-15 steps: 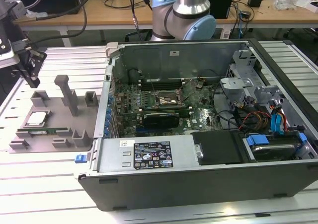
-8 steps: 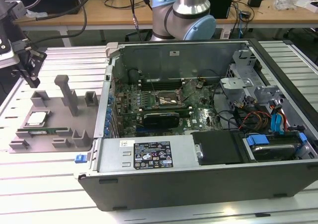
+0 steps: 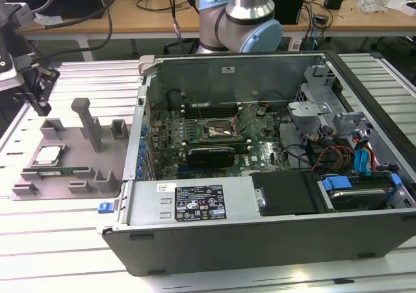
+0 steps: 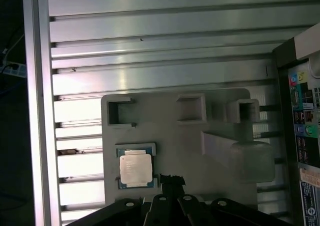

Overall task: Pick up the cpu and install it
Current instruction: 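Pick up the cpu and move it towards the insertion slot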

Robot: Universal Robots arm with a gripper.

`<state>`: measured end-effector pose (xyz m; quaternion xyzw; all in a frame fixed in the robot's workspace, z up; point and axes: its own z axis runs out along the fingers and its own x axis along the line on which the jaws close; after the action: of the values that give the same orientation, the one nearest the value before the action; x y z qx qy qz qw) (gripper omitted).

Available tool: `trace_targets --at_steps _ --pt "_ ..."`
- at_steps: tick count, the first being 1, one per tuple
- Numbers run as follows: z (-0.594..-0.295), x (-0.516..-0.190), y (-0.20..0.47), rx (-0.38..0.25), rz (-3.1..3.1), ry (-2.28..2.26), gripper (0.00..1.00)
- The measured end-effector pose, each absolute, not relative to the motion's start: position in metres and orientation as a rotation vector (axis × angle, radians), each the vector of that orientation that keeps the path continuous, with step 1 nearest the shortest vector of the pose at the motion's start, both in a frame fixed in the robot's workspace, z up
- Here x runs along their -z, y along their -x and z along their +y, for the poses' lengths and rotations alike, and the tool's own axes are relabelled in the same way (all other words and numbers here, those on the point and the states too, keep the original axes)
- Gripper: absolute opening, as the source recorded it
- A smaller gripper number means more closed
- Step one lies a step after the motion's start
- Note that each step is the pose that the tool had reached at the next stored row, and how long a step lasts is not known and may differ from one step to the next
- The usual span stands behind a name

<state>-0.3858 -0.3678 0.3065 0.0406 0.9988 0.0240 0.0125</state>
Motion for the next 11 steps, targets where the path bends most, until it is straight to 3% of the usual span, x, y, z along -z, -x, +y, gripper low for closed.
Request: trace_targets --at_steps 11 --pt "-0.369 -0.291 0.408 -0.08 3.111 -0.126 0.11"
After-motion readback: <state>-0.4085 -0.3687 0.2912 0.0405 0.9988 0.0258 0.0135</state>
